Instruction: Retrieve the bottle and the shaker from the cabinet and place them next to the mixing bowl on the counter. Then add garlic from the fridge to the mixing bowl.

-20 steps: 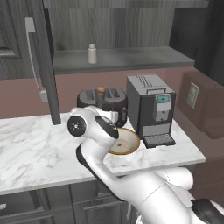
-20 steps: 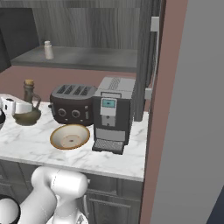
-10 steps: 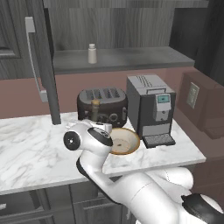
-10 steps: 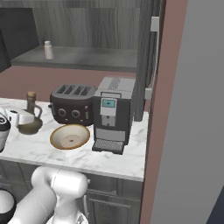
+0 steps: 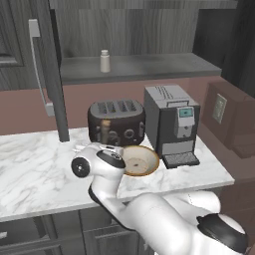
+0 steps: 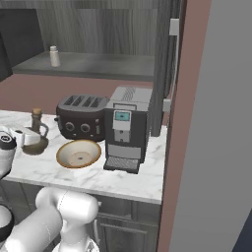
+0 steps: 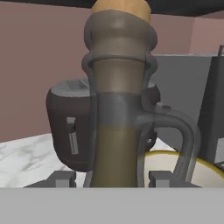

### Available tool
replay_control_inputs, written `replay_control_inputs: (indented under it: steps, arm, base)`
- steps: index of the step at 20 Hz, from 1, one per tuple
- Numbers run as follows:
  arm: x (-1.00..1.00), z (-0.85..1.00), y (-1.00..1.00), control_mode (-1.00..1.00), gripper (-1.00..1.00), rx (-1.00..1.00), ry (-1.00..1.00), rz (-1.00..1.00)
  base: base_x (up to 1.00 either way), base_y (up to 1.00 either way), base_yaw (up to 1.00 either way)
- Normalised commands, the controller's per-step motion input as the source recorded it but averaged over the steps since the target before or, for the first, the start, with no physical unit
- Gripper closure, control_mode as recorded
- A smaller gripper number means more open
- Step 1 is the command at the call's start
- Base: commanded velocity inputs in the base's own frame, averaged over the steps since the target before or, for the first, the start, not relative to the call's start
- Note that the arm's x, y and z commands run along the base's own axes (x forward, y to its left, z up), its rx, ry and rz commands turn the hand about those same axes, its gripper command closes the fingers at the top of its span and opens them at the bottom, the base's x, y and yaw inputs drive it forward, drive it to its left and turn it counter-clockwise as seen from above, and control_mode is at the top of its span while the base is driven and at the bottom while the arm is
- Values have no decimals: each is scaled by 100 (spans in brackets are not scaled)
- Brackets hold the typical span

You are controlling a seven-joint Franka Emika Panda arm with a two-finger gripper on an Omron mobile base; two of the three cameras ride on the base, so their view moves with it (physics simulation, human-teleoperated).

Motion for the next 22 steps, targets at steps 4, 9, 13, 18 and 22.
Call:
replay_control_inputs:
  steps: [4,9,13,18,22]
  arm:
    - [13,-19,11,-100,100,1,0,4]
    - [16,-4,1,-100,100,0,-5,2]
    - [31,-1,0,-100,100,0,-1,0]
    - [25,0,0,-100,100,0,0,-5]
    - [13,-2,0,-100,100,0,0,-5]
  base:
    - [0,0,0]
    - [0,0,0]
    - [0,0,0]
    - [0,0,0]
    - [0,0,0]
